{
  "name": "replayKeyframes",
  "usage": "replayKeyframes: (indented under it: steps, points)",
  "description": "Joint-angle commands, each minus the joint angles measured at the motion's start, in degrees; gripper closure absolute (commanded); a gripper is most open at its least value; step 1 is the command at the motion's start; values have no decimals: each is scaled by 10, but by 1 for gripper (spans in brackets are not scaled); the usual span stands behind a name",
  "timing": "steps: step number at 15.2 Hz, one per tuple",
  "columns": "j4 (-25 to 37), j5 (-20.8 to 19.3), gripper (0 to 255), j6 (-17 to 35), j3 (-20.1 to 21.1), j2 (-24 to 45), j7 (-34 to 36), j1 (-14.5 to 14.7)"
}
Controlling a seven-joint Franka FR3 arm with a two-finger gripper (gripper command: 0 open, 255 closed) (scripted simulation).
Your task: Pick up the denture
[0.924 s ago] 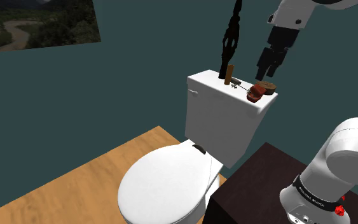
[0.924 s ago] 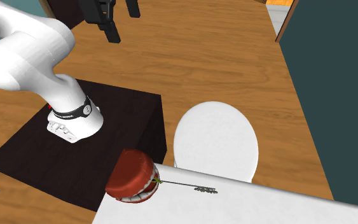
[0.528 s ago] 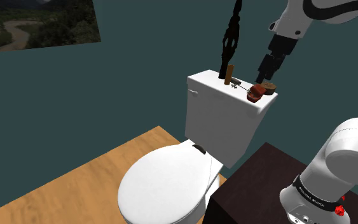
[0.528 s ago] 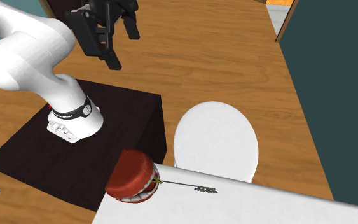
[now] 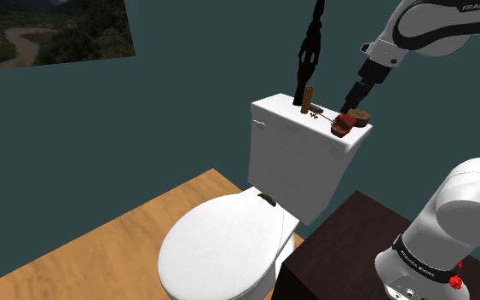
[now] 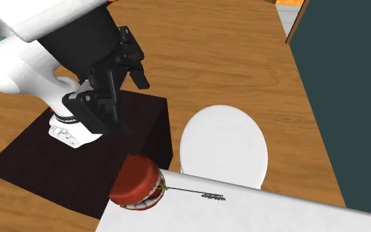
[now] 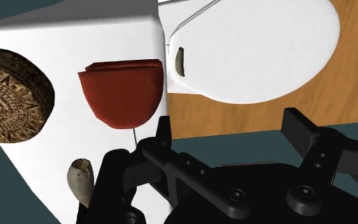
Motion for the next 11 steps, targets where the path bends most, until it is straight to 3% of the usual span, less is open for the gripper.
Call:
replayKeyframes:
  steps: [1, 7, 11]
  points:
    - [1, -1, 0, 41, -36, 25, -41, 5]
    - [31, 34, 0, 142, -148, 114, -167, 53]
    - [9, 38, 0, 174, -160, 125, -179, 57]
